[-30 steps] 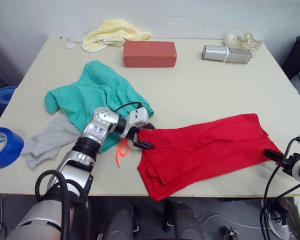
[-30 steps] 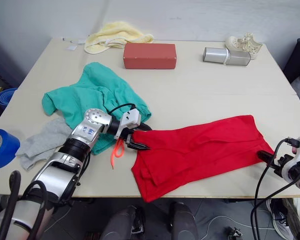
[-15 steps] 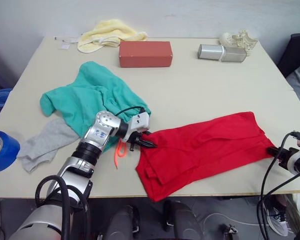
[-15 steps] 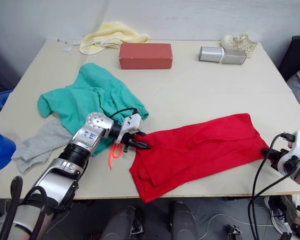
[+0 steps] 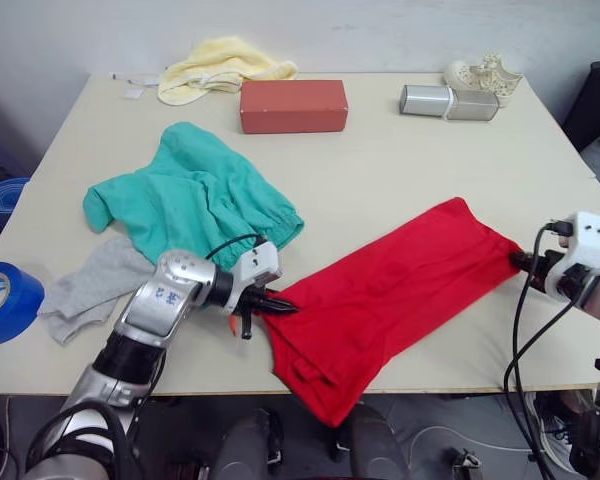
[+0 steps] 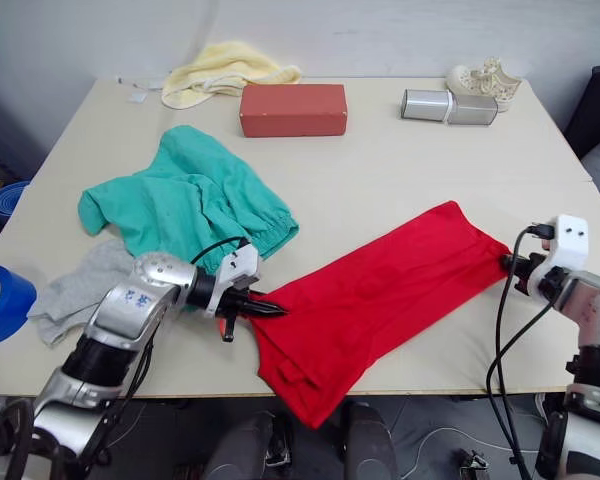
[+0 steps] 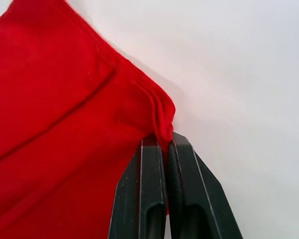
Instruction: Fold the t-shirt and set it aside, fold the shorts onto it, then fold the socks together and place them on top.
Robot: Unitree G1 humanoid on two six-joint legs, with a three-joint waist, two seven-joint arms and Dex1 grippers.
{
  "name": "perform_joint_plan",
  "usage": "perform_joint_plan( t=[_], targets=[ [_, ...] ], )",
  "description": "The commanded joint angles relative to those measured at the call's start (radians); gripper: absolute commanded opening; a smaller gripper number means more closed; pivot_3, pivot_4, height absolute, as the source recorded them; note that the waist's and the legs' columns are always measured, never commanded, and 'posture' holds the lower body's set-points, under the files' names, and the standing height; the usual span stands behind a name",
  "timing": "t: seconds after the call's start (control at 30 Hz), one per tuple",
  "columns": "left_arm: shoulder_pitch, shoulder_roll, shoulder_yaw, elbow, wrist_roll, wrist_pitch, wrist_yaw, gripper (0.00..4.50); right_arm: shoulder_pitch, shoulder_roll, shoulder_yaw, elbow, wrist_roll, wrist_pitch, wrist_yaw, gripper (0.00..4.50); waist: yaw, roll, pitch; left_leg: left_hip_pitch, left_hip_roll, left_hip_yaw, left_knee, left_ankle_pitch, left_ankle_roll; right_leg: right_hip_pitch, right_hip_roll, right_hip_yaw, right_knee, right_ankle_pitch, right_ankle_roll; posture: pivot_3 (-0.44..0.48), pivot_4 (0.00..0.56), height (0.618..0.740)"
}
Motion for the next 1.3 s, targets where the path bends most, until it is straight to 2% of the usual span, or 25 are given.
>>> perform_joint_plan(
  t=[0.03, 0.27, 0.37, 0.47, 0.5, 0.7, 0.77, 0.9, 0.93, 0.97, 1.03, 1.1, 1.2, 1.3],
  targets=[
    [0.057, 0.002, 0.092, -0.132, -0.068, 0.114, 0.096, 0.01, -0.044, -0.021, 0.037, 0.037, -0.084, -0.196, -0.009, 0.01, 0.0, 0.0, 0.0, 0.0, 0.0, 0.0, 0.0, 0.0, 0.0, 0.0, 0.0, 0.0, 0.0, 0.0, 0.0, 0.0, 0.15, 0.74],
    [0.142, -0.044, 0.116, -0.203, -0.101, 0.111, 0.254, 0.01, -0.132, 0.048, 0.103, 0.152, -0.122, -0.393, 0.019, 0.01, -0.002, 0.0, 0.0, 0.0, 0.0, 0.0, 0.0, 0.001, -0.002, 0.0, 0.001, 0.0, 0.0, 0.0, 0.0, 0.0, 0.15, 0.74],
    [0.145, -0.067, 0.117, -0.207, -0.102, 0.088, 0.308, 0.01, -0.163, 0.056, 0.142, 0.188, -0.136, -0.411, 0.065, 0.01, -0.003, 0.0, 0.0, 0.0, 0.0, 0.0, 0.0, 0.002, -0.002, 0.0, 0.001, 0.0, 0.001, 0.0, 0.0, 0.0, 0.15, 0.74],
    [0.17, -0.068, 0.096, -0.232, -0.126, 0.117, 0.322, 0.01, -0.188, 0.056, 0.117, 0.215, -0.117, -0.391, 0.062, 0.01, -0.002, 0.0, 0.0, 0.0, 0.0, 0.0, 0.0, 0.002, -0.002, 0.0, 0.001, 0.0, 0.001, 0.0, 0.0, 0.0, 0.15, 0.74],
    [0.175, -0.067, 0.093, -0.236, -0.133, 0.129, 0.328, 0.6, -0.195, 0.055, 0.111, 0.221, -0.111, -0.383, 0.062, 0.0, -0.002, 0.0, 0.0, 0.0, 0.0, 0.0, 0.0, 0.002, -0.002, 0.0, 0.001, 0.0, 0.001, 0.0, 0.0, 0.0, 0.15, 0.74],
    [0.2, -0.012, 0.106, -0.266, -0.187, 0.093, 0.279, 2.3, -0.086, -0.048, 0.105, 0.076, -0.095, -0.251, 0.176, 1.68, 0.007, 0.0, 0.0, 0.0, 0.0, 0.0, 0.0, 0.002, -0.002, 0.0, 0.0, 0.0, 0.0, 0.0, 0.0, 0.0, 0.15, 0.74],
    [0.187, 0.05, 0.135, -0.243, -0.199, 0.057, 0.231, 2.96, -0.011, -0.103, 0.061, 0.003, -0.063, -0.2, 0.221, 2.4, 0.012, 0.0, 0.0, 0.0, 0.0, 0.0, 0.0, 0.001, -0.002, 0.0, 0.0, 0.0, 0.0, 0.0, 0.0, 0.0, 0.15, 0.74],
    [0.116, 0.208, 0.131, -0.132, -0.22, -0.072, 0.018, 4.3, 0.124, -0.165, 0.012, -0.173, 0.012, -0.07, 0.292, 3.87, 0.016, 0.001, 0.0, 0.001, 0.0, 0.0, -0.001, -0.002, -0.008, -0.001, 0.0, 0.0, 0.0, -0.001, -0.002, 0.0, 0.15, 0.74],
    [0.092, 0.243, 0.121, -0.096, -0.216, -0.098, -0.028, 4.5, 0.154, -0.171, -0.003, -0.22, 0.03, -0.037, 0.299, 4.23, 0.015, 0.001, 0.0, 0.001, 0.0, 0.0, -0.001, -0.002, -0.009, -0.001, 0.0, 0.0, 0.001, -0.001, -0.002, 0.0, 0.15, 0.74],
    [0.069, 0.276, 0.11, -0.057, -0.205, -0.134, -0.073, 4.5, 0.183, -0.174, -0.019, -0.272, 0.053, -0.001, 0.303, 4.48, 0.015, 0.001, 0.0, 0.001, 0.001, 0.0, -0.001, -0.003, -0.01, -0.001, 0.0, 0.0, 0.001, -0.001, -0.003, 0.0, 0.15, 0.74],
    [-0.007, 0.336, 0.08, 0.031, -0.194, -0.178, -0.18, 4.5, 0.255, -0.156, -0.078, -0.444, 0.155, 0.135, 0.309, 4.48, 0.017, 0.002, 0.0, 0.001, 0.001, 0.0, -0.002, -0.003, -0.01, -0.001, 0.0, 0.0, 0.001, -0.001, -0.003, 0.0, 0.15, 0.74],
    [-0.053, 0.356, 0.065, 0.088, -0.194, -0.217, -0.242, 4.5, 0.296, -0.137, -0.118, -0.557, 0.232, 0.236, 0.297, 4.48, 0.02, 0.003, 0.0, 0.0, 0.001, 0.0, -0.003, -0.003, -0.01, -0.003, 0.0, 0.0, 0.001, -0.002, -0.004, 0.0, 0.15, 0.74],
    [-0.186, 0.279, 0.054, 0.2, -0.177, -0.303, -0.238, 4.5, 0.428, -0.082, -0.156, -0.796, 0.391, 0.429, 0.278, 4.48, 0.038, 0.002, 0.0, 0.0, 0.001, -0.001, -0.004, -0.003, -0.01, -0.003, -0.001, -0.001, 0.0, -0.002, -0.004, 0.0, 0.15, 0.74],
    [-0.304, 0.197, 0.038, 0.292, -0.17, -0.292, -0.222, 4.5, 0.502, -0.021, -0.16, -0.927, 0.458, 0.502, 0.222, 4.48, 0.051, 0.001, 0.001, -0.003, 0.001, -0.003, -0.003, -0.003, -0.008, -0.003, -0.001, -0.003, -0.001, -0.002, -0.003, 0.0, 0.15, 0.74]
  ],
)
